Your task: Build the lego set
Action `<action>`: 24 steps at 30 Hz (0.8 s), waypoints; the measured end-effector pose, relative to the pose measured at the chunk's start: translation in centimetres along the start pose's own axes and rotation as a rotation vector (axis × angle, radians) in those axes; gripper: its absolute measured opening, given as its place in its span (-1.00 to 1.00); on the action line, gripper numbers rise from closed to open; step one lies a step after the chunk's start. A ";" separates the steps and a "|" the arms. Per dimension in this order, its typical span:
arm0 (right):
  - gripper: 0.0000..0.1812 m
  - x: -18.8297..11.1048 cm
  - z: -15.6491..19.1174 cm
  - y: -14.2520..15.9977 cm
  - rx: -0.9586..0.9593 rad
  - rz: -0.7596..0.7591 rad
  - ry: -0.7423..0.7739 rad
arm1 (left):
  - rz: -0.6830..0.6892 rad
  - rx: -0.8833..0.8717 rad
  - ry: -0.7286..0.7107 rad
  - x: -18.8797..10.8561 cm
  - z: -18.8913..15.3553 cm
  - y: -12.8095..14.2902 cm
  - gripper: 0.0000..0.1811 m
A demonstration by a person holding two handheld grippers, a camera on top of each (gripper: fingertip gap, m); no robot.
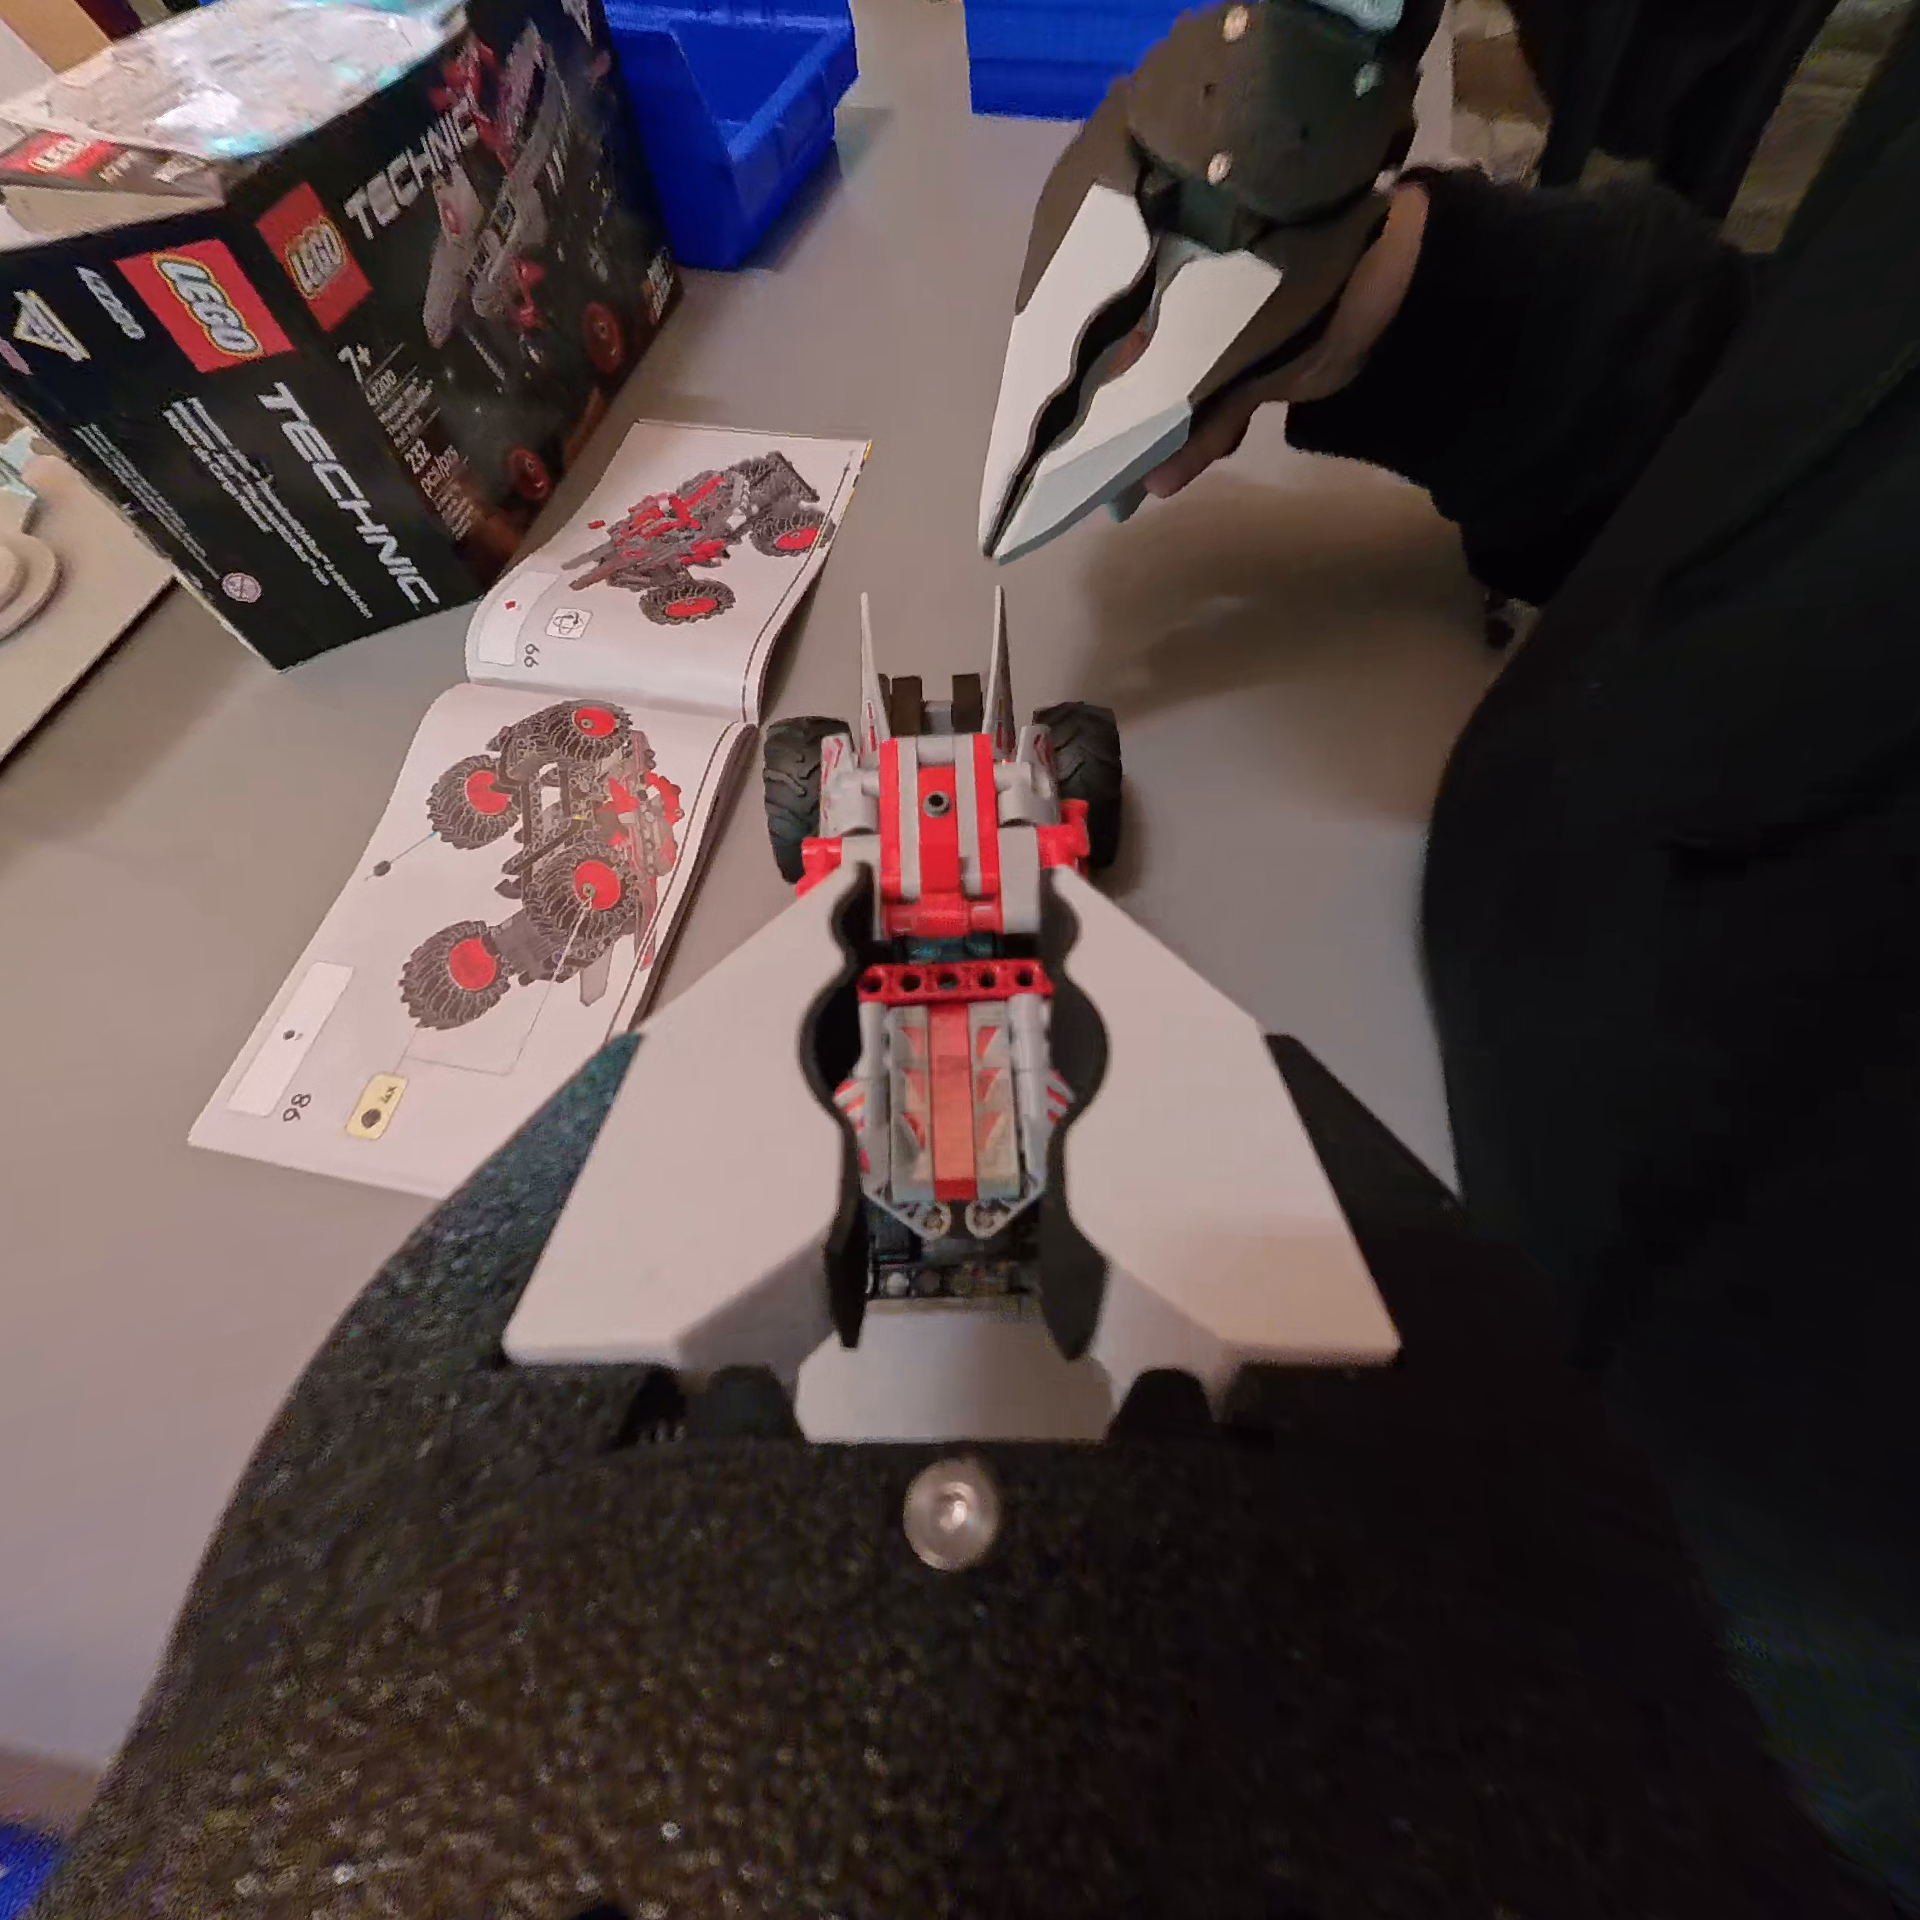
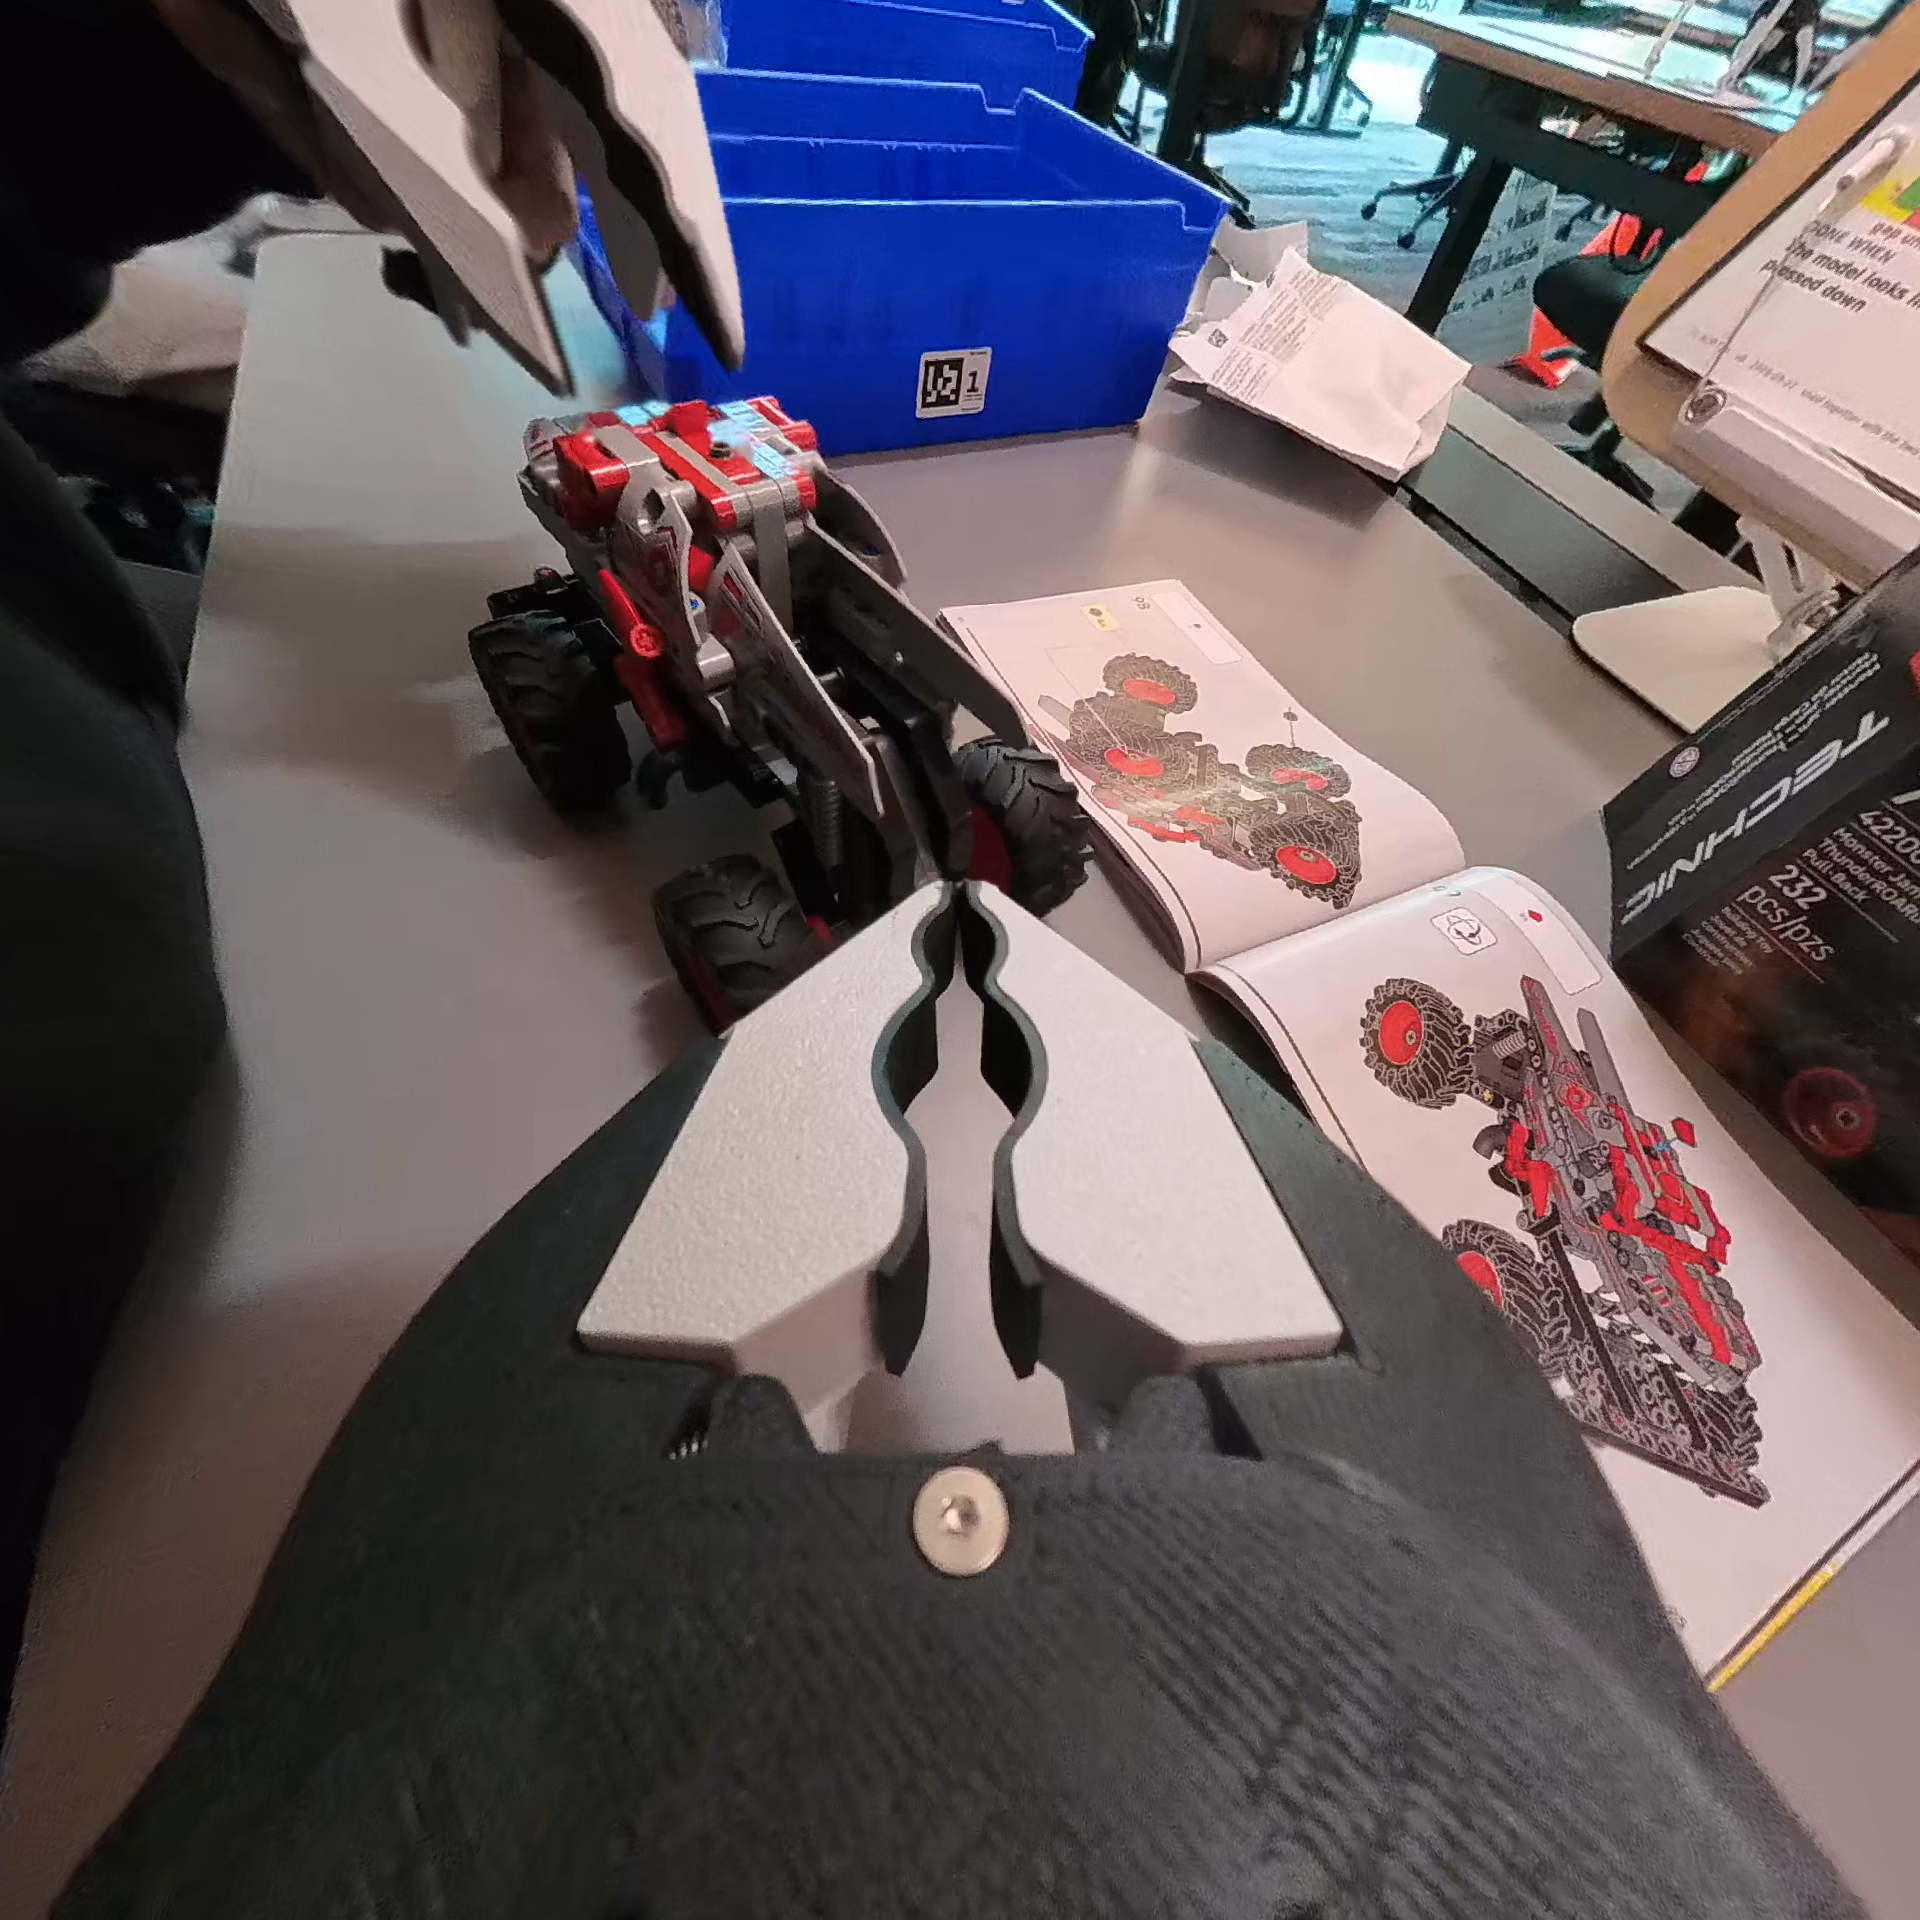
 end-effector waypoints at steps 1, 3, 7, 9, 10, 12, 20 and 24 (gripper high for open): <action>-1.00 -0.1 -0.1 0.1 0.007 -0.004 0.003 | -0.029 -0.013 -0.001 -0.3 0.0 -0.2 -0.62; -1.00 -0.4 -0.3 0.2 0.018 -0.022 0.002 | -0.061 -0.032 -0.023 -0.5 0.1 -0.3 -0.52; -1.00 -0.4 0.3 -0.5 0.010 -0.089 -0.056 | 0.037 -0.044 -0.092 0.7 0.3 0.8 -0.08; -1.00 -0.1 0.4 -0.4 0.005 -0.100 -0.066 | 0.107 -0.034 -0.095 1.7 0.1 1.5 -0.03; -1.00 0.0 0.4 -0.2 0.005 -0.101 -0.072 | 0.140 -0.021 -0.089 2.3 0.0 1.8 -0.03; -1.00 0.3 0.5 0.1 0.008 -0.109 -0.092 | 0.200 -0.011 -0.097 3.2 0.1 2.3 -0.03; -0.98 1.1 -0.1 -0.1 -0.008 -0.131 -0.115 | 0.274 -0.012 -0.096 4.5 0.6 2.8 -0.27; -0.97 1.1 0.0 -0.7 -0.015 -0.151 -0.122 | 0.279 0.108 -0.138 4.7 0.3 2.1 -0.27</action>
Point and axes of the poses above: each gripper's, where its closed fingertips meet, x out along the fingers, y out of its underside, z = x × y across the jaws, the point moved 4 cm from there along -x, back along the fingers, and after that the axes turned 6 degrees about -x, right-handed, at the moved point
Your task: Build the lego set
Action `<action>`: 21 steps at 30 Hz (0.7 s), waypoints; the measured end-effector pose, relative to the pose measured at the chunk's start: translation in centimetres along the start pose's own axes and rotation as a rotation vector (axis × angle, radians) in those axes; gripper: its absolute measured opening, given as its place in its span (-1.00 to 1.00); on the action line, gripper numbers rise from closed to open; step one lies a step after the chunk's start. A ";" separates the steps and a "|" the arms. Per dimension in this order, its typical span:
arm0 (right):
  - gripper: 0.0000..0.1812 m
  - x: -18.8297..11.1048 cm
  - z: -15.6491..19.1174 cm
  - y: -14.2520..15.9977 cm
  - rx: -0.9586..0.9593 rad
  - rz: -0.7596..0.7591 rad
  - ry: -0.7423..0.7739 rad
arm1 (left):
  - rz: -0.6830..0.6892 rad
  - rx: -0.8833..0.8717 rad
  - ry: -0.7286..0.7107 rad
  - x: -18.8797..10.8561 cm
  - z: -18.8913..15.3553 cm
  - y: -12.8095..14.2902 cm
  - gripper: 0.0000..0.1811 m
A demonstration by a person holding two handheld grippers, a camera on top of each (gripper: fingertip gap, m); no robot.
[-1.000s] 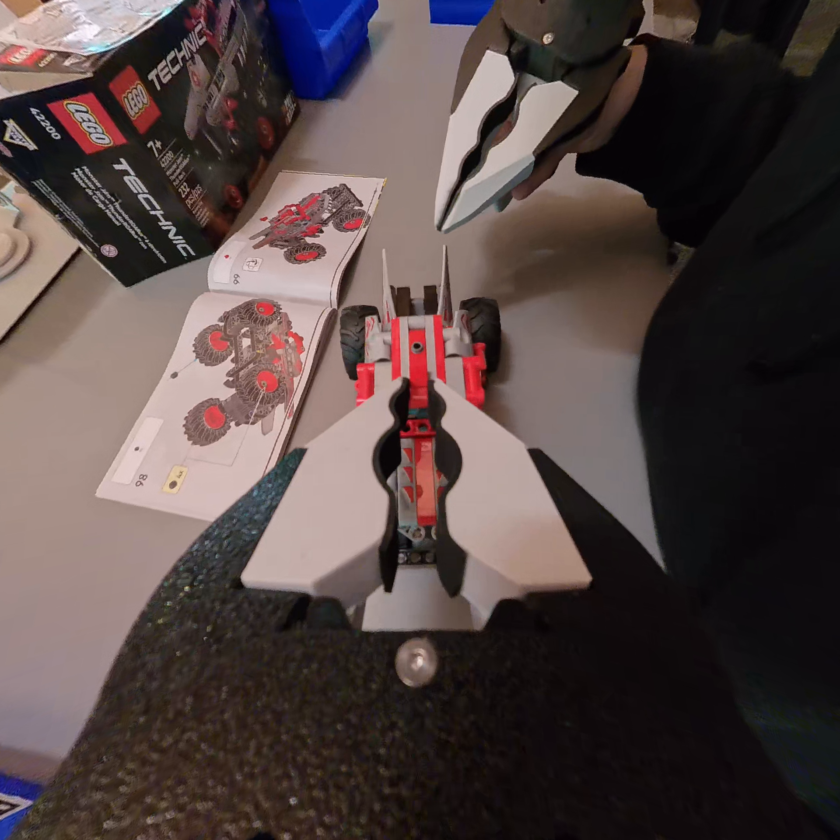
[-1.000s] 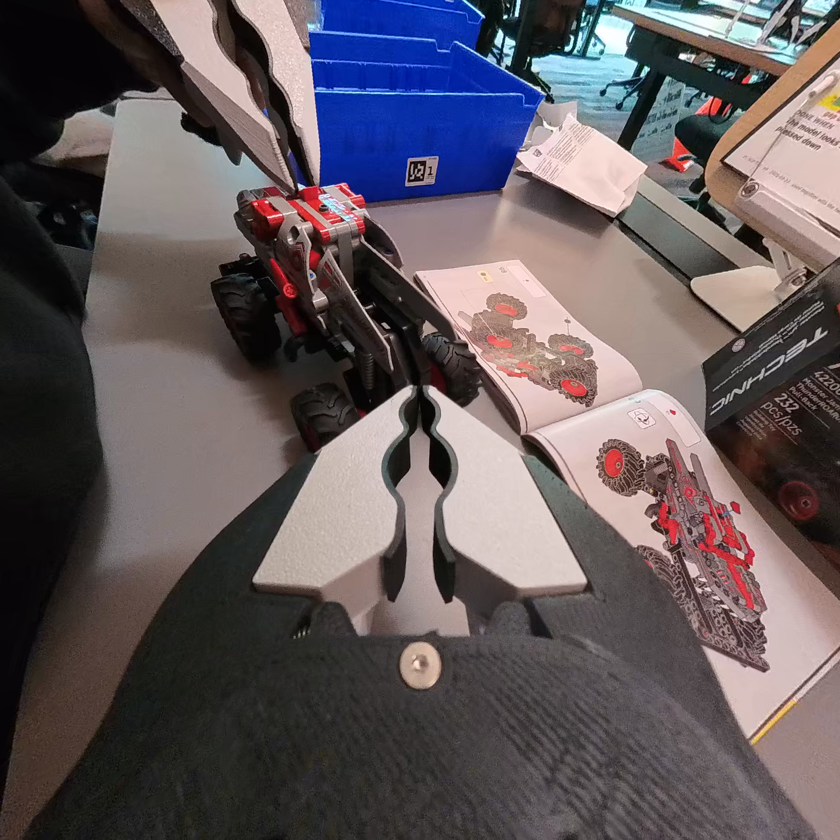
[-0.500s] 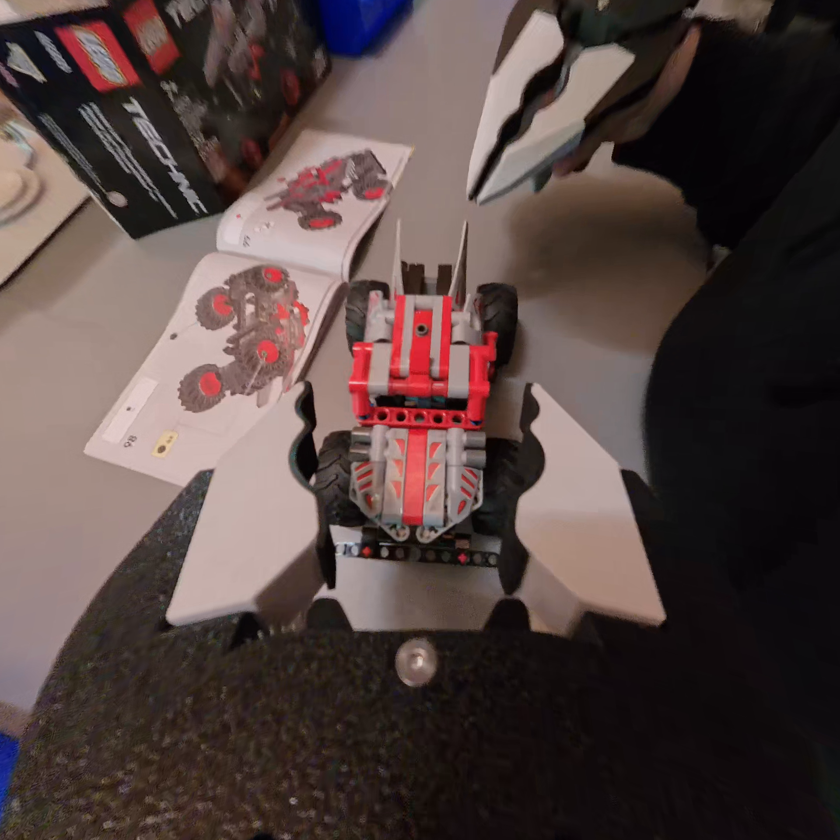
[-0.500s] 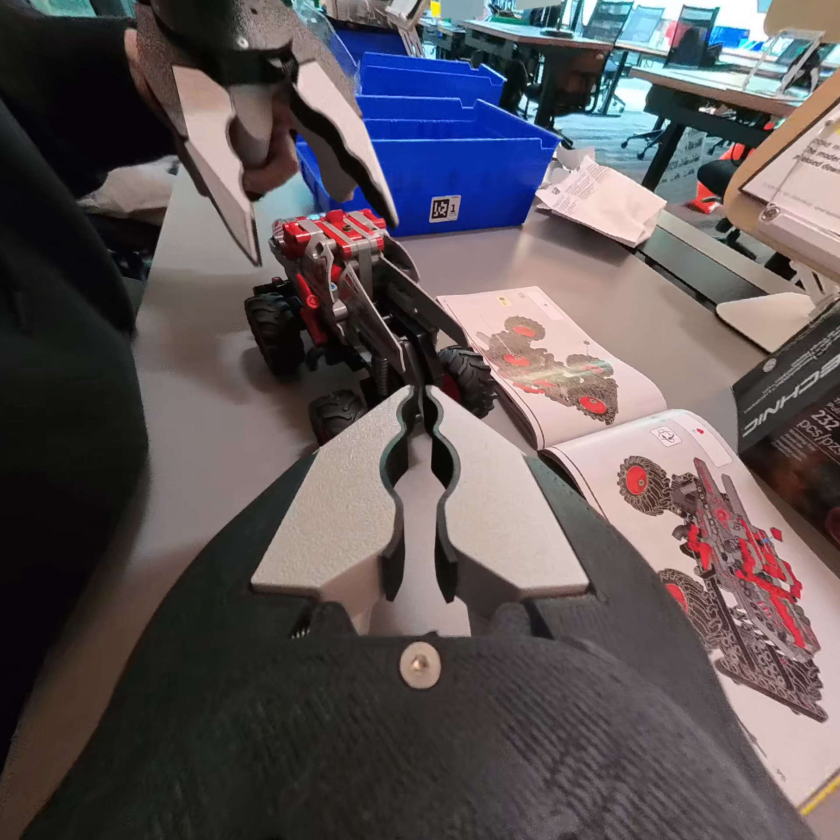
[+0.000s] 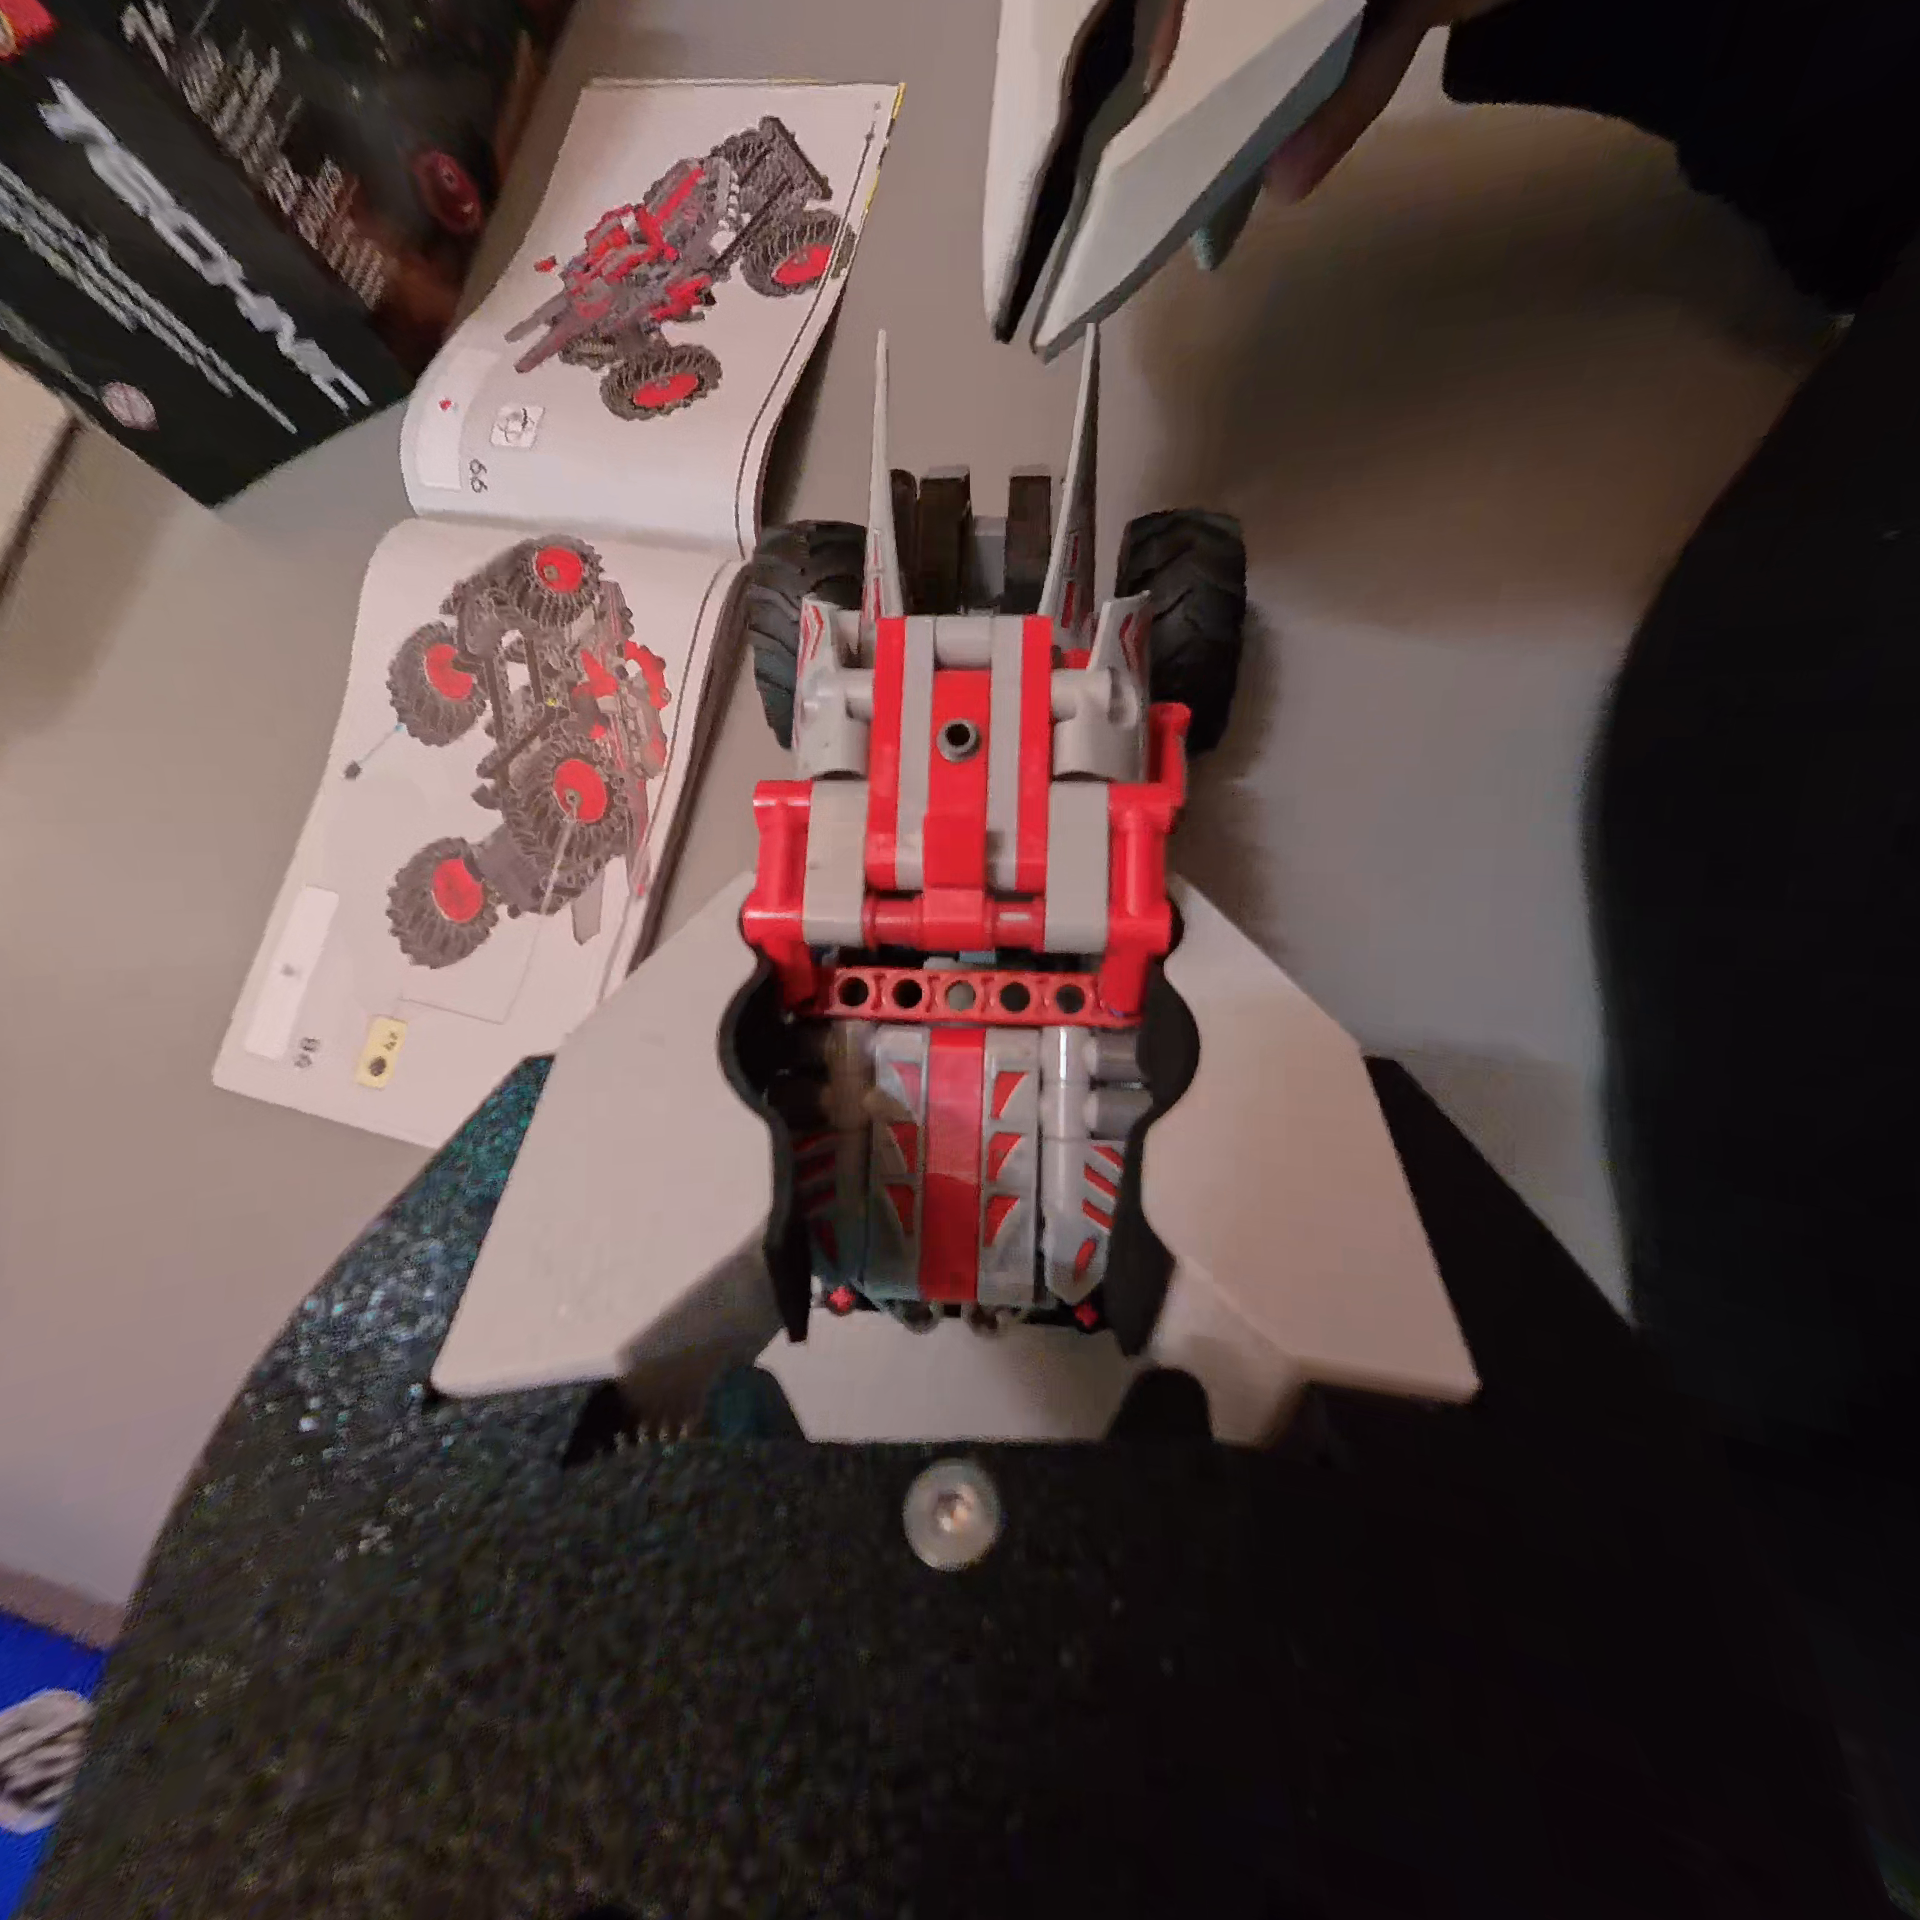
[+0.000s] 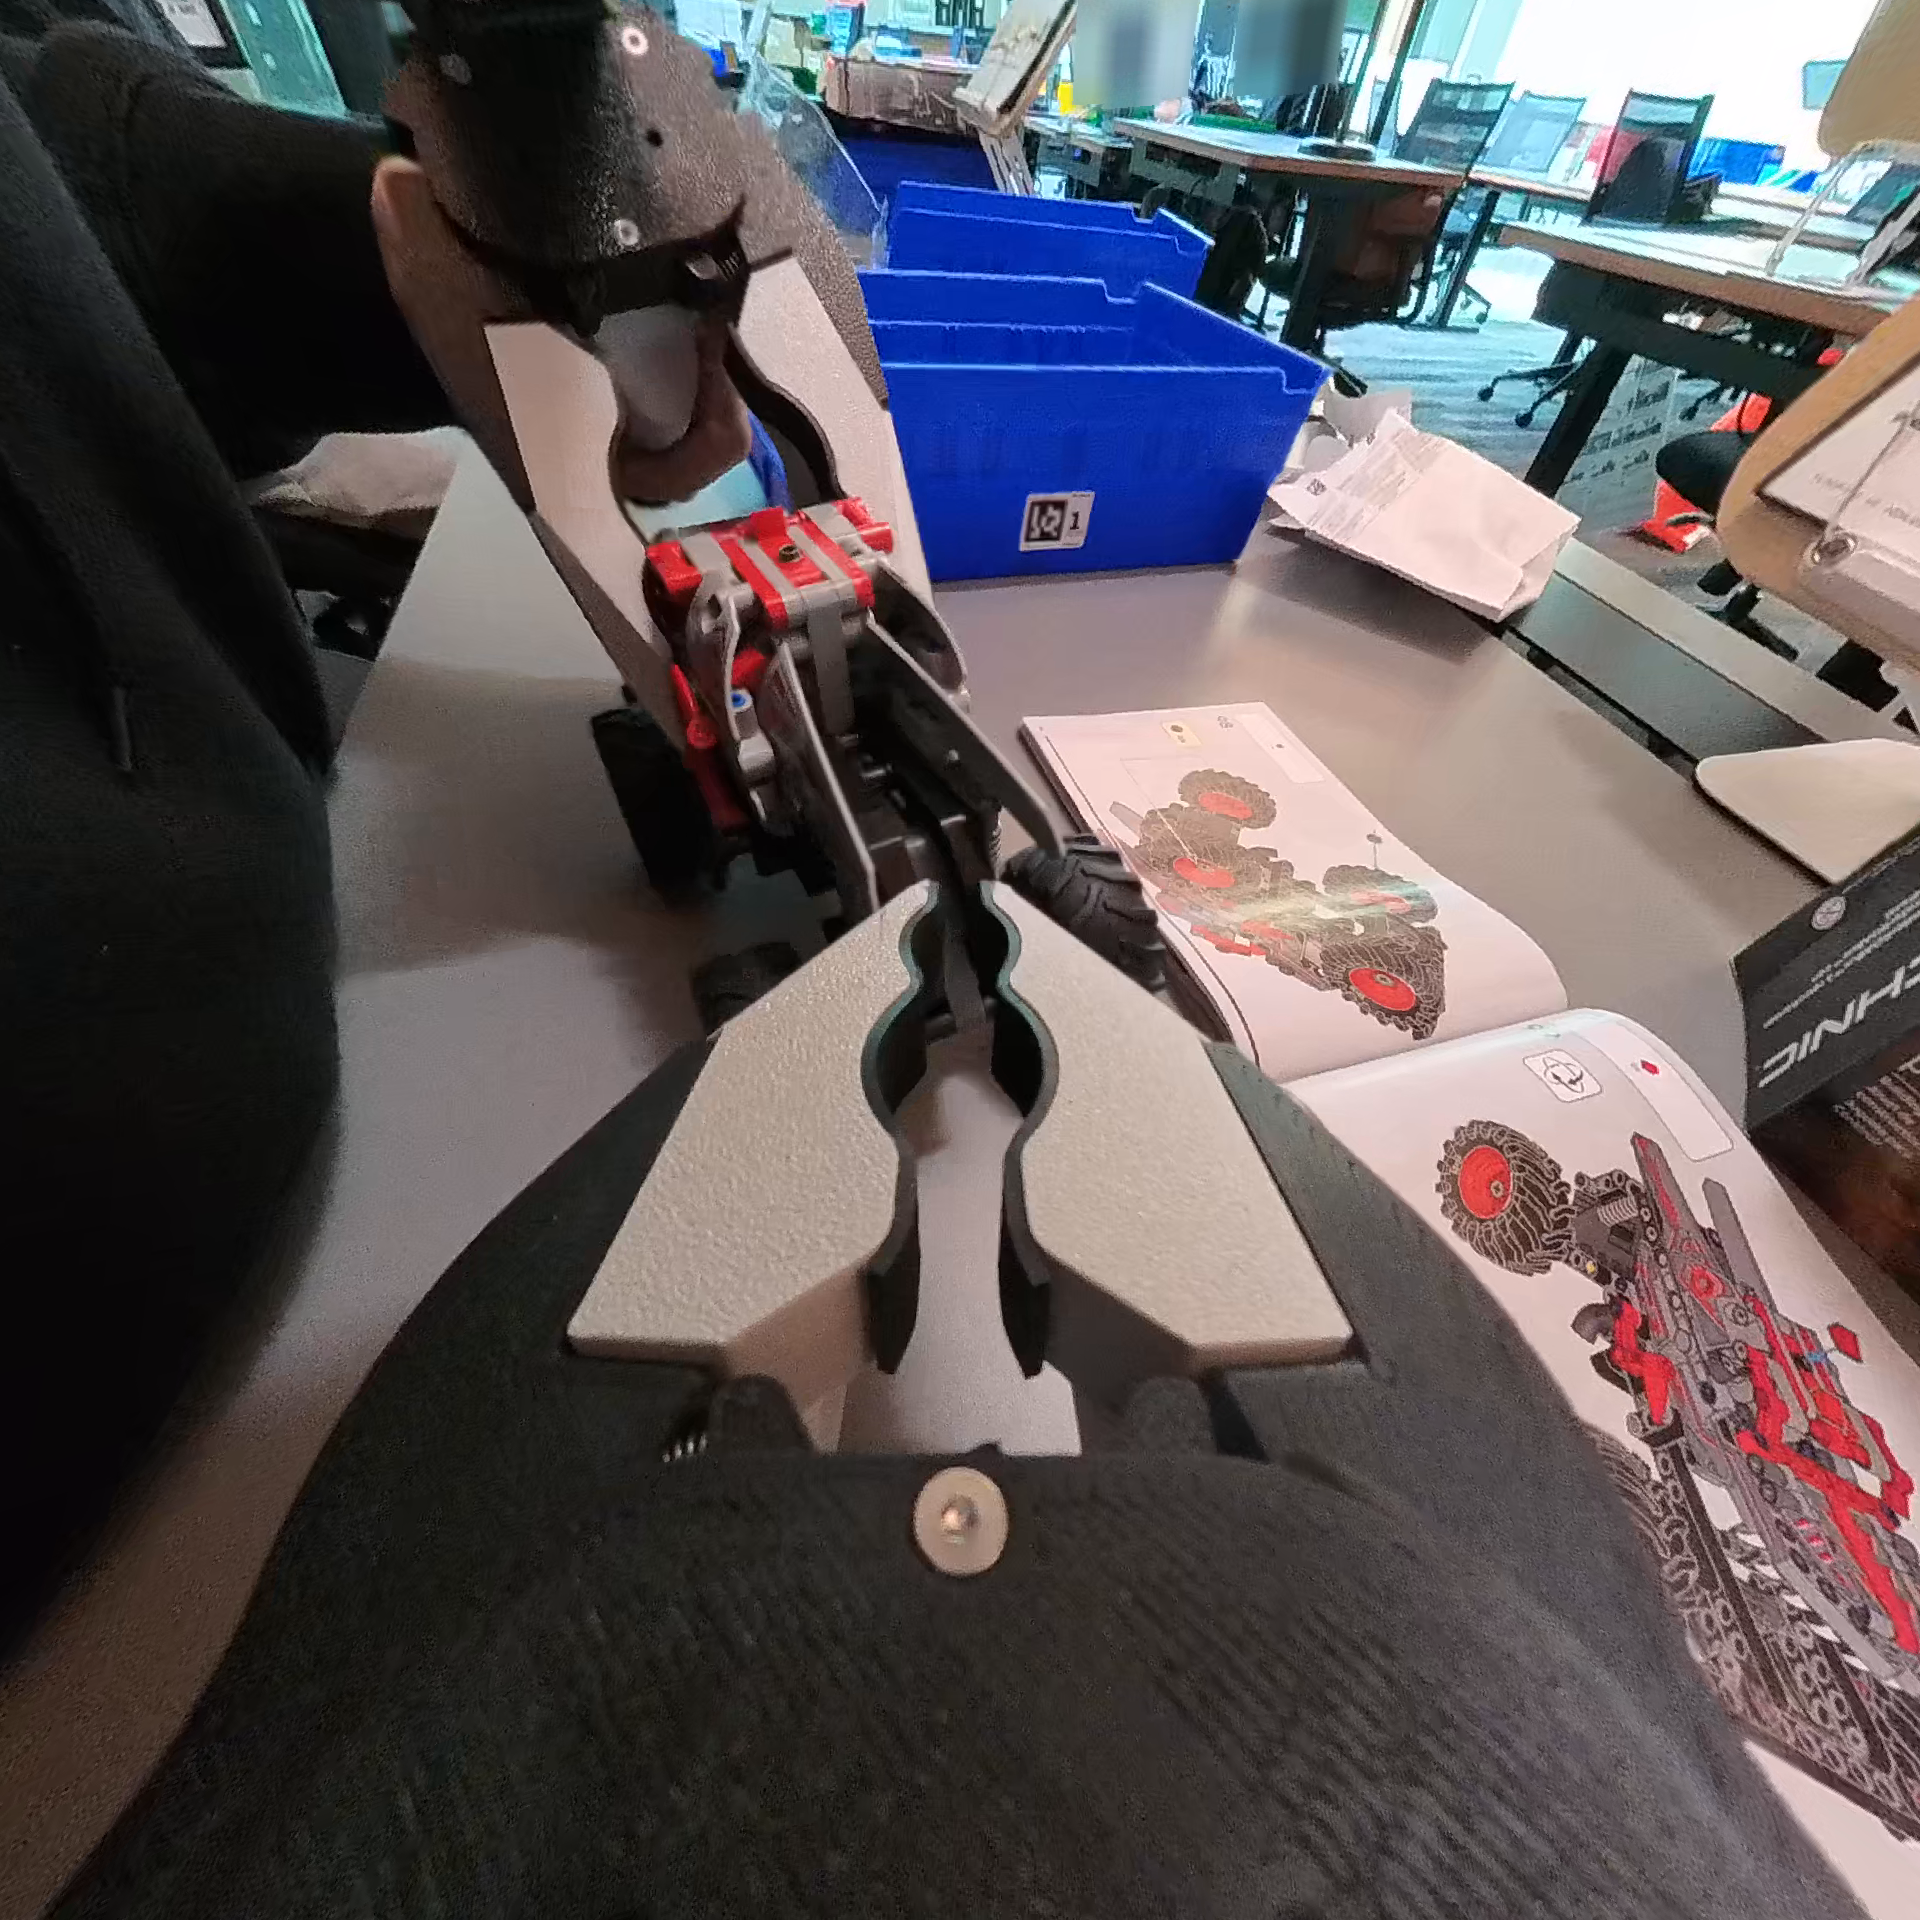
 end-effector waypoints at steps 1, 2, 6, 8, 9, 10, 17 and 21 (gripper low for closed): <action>-0.96 0.0 0.2 -0.2 -0.008 -0.003 -0.002 | 0.006 0.052 -0.021 -0.1 -0.2 -0.3 -0.28; -0.96 -0.1 0.4 -0.4 -0.017 -0.004 -0.002 | 0.017 0.108 -0.043 -0.2 -0.3 -0.6 -0.28; -0.99 -1.0 1.4 -1.2 -0.054 -0.003 -0.005 | 0.068 0.365 -0.137 -0.7 -1.1 -2.5 -0.29; -1.00 -1.7 2.0 -1.4 -0.071 0.010 0.011 | 0.101 0.519 -0.199 -0.9 -1.2 -3.5 -0.29; -0.95 -2.1 2.3 -1.6 -0.073 0.008 0.022 | 0.124 0.605 -0.237 -1.0 -1.2 -3.9 -0.29; -0.91 -2.5 2.6 -1.9 -0.072 -0.007 0.037 | 0.150 0.690 -0.270 -1.1 -1.1 -4.3 -0.29; -0.65 -4.2 4.9 -2.3 -0.102 0.028 0.132 | 0.354 1.260 -0.506 -0.7 -1.9 -6.4 -0.30; -0.48 -3.6 5.5 -1.5 -0.128 0.080 0.211 | 0.443 1.471 -0.563 0.3 -2.3 -6.4 -0.29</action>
Point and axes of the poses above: each gripper's, where its closed fingertips meet, x out along the fingers, y out of its underside, z = x × y across the jaws, the point moved 4 cm from there along -x, back along the fingers, and after that the axes turned 6 degrees about -x, right-handed, at the moved point
